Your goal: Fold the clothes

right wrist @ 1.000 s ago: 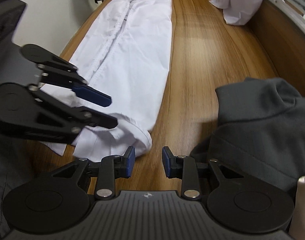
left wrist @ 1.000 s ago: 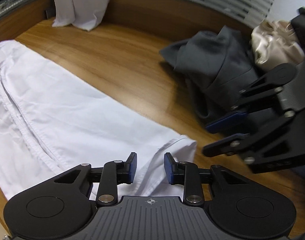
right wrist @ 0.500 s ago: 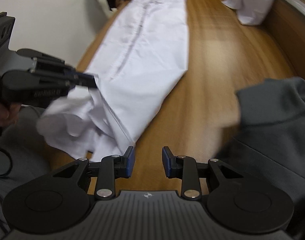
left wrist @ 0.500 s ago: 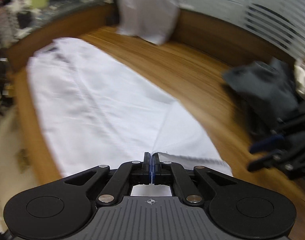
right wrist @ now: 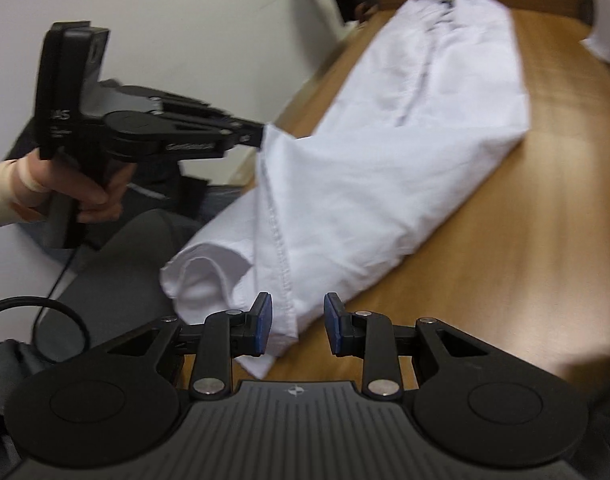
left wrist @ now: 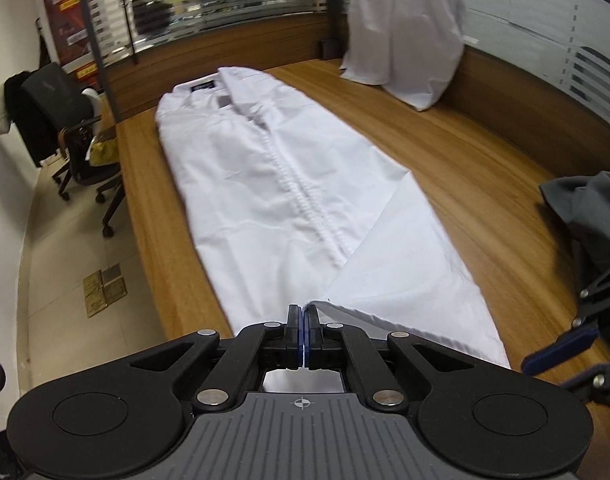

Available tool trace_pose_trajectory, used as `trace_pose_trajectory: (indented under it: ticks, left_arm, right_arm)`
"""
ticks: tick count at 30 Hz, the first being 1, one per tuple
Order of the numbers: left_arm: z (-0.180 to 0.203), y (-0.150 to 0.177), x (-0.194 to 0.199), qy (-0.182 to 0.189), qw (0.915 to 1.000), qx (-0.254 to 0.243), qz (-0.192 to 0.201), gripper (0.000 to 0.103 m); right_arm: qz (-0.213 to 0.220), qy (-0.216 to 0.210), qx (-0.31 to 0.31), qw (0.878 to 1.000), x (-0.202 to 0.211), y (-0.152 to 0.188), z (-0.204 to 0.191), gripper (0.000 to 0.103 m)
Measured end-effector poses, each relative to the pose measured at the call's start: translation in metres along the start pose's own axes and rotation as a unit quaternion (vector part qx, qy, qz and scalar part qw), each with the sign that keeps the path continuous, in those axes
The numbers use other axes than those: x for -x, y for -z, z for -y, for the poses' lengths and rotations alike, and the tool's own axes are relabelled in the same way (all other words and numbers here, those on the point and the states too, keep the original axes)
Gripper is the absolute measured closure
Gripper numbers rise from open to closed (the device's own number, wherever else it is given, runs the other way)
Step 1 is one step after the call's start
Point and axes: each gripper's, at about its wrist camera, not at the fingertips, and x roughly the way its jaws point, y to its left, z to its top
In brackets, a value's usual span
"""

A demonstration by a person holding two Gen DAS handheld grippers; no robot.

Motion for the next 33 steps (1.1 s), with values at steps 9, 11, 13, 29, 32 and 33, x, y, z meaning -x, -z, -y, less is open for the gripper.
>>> trace_pose_trajectory:
  ticks: [9,11,13,29,32,33]
  left_arm:
    - [-0.009,0.0,-0.006,-0.003,0.9998,0.019,0.0,0.1]
    - [-0.009,-0.001,-0.008,0.0,0.9998,0.021,0.0,0.1]
    - [-0.009,-0.002,-0.006,0.003,0.9997,0.022,0.002,0.1]
    - [0.058,-0.003,0.044,0.131,0.9884,-0.05,0.057,0.1]
    - [0.08,0.007,0.04,0.15,0.9839,-0.086,0.044,0.1]
    - [0.087,0.011,0.037,0.157,0.9821,-0.097,0.037,0.1]
  right_arm:
    - [-0.036,-0.044,-0.04,0.998,-0.03,0.002,0.005,0.083]
    - [-0.032,-0.033,-0.039,0.998,-0.03,0.005,-0.001,0.098]
    - [-0.028,-0.022,-0.038,0.999,-0.029,0.007,-0.006,0.099]
    - [0.118,0.221,-0.305,0.919,0.045,0.072,-0.044,0.099]
    - [0.111,0.227,-0.302,0.919,0.046,0.079,-0.042,0.098]
    - [0.091,0.217,-0.287,0.928,0.042,0.079,-0.041,0.097]
